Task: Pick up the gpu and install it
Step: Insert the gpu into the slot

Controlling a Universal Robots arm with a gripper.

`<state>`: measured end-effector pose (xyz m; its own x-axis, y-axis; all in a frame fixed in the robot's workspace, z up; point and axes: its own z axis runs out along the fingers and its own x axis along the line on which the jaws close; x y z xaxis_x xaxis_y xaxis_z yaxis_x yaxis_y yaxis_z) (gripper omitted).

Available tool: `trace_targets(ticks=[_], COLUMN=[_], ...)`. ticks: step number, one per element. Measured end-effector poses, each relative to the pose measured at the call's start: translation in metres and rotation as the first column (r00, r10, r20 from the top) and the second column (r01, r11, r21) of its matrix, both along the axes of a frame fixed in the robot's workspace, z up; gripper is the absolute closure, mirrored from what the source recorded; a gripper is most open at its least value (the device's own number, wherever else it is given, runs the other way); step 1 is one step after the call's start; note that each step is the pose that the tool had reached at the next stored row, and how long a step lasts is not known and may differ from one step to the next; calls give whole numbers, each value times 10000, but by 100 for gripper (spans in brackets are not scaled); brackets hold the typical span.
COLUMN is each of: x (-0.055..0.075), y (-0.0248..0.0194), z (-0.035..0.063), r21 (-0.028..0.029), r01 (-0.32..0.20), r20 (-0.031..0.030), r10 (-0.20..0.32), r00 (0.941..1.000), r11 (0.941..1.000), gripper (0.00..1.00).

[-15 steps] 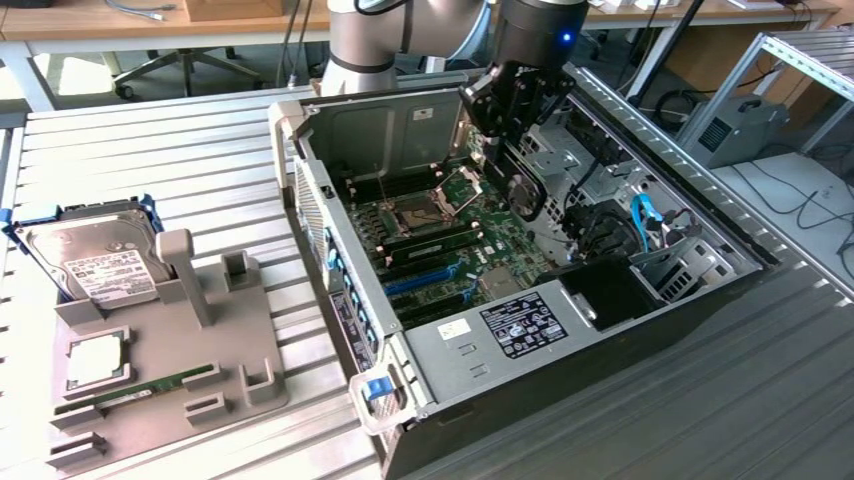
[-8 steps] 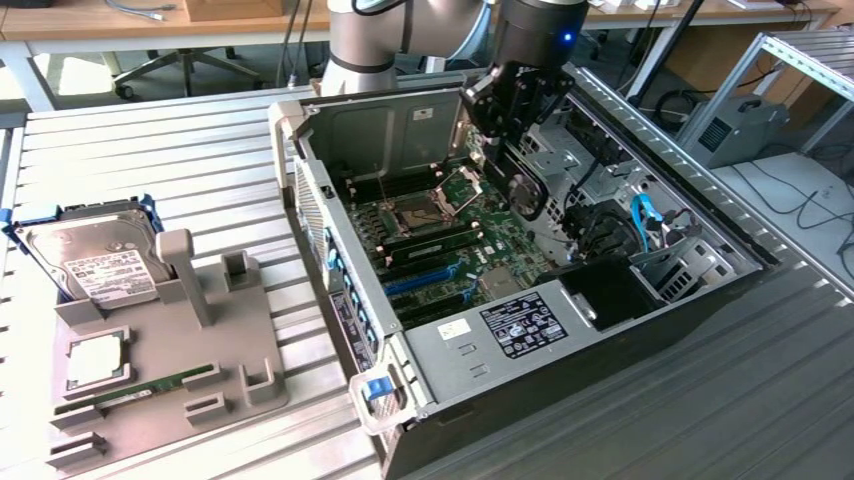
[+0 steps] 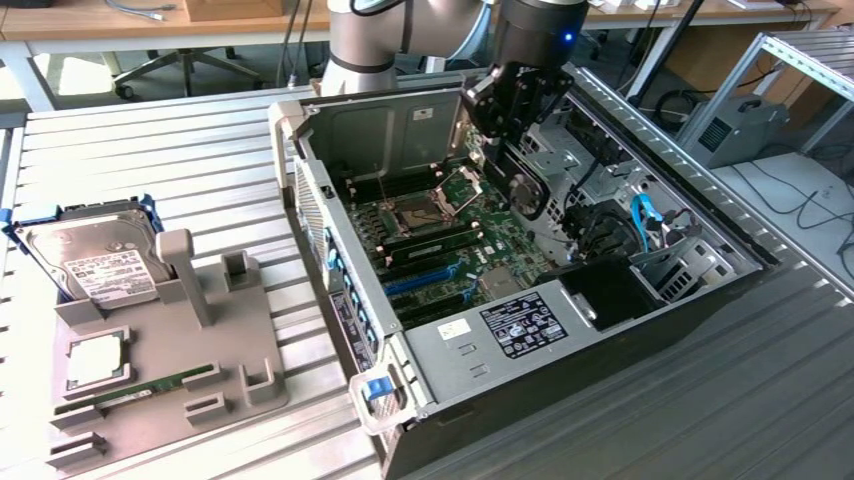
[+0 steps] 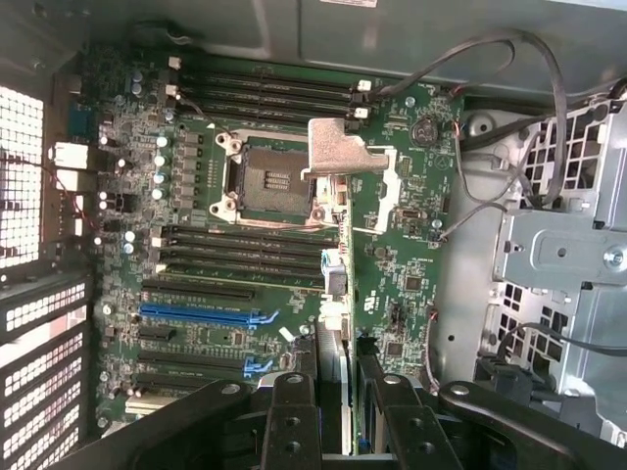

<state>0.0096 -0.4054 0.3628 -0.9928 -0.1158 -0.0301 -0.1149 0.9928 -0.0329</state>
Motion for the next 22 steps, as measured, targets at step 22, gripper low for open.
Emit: trace_targets(ticks=[22], x=[0], y=[0], z=[-1], r21=[1], r01=[-659], r20=[1], r10=[659], r00=[9978], r11=[9978], gripper=[73])
